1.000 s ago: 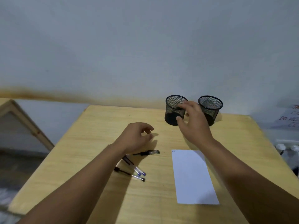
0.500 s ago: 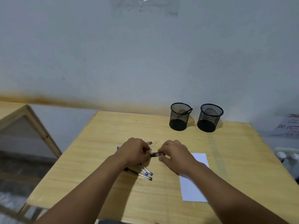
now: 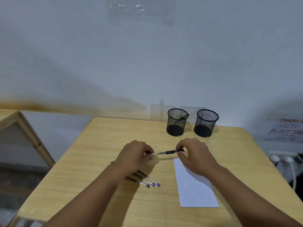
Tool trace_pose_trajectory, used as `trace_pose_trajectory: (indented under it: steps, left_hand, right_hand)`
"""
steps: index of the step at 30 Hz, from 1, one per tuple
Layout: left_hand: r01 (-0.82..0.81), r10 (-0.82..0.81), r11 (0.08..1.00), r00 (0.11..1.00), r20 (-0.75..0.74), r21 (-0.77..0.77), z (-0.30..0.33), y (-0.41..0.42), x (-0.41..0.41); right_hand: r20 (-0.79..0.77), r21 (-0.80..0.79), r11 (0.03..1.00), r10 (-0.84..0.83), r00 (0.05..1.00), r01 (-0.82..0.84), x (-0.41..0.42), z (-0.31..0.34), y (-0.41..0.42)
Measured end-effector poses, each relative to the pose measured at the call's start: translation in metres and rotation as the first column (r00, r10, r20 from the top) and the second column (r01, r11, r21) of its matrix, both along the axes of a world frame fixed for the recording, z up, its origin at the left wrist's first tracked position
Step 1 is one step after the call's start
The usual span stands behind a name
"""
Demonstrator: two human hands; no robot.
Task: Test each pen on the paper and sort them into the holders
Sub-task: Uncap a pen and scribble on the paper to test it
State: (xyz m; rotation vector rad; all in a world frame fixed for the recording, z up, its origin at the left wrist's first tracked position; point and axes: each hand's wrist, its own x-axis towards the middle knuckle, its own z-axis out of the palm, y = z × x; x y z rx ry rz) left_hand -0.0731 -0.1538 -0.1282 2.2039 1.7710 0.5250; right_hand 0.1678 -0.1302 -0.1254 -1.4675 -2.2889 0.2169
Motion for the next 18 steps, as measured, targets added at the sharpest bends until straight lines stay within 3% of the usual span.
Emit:
trace_pose_trajectory:
  steps: [6,9,12,15,18]
  left_hand:
    - [0.101,-0.1,0.968,0.995,-0.017,0.231,0.012,0.006,0.033]
    - [0.015,-0.064,0.954,0.986,0.153,0.298,0.017,0.006,0.046]
    - [-0.089,0.022,0.977,0.946,0.323,0.195,0.02,0.007,0.055]
    - [-0.067,0.028,0.992,0.943,0.332,0.107,0.015,0.005,0.065]
    - [-0.026,0.013,0.999,0.936,0.352,0.031,0.009,-0.001,0.075]
  right_hand:
    - [0.079,0.066,0.997,0.026,0.997,-0.031,0.01,0.003,-0.012]
    - [-0.115,-0.004,1.0,-0.023,0.993,0.022,0.02,0.002,-0.014]
    - [-0.349,-0.167,0.981,-0.157,0.924,0.104,0.027,0.003,-0.017]
    - [-0.548,-0.352,0.934,-0.26,0.795,0.062,0.032,0.007,-0.022]
    - [-0.66,-0.424,0.905,-0.327,0.676,0.024,0.034,0.012,-0.028]
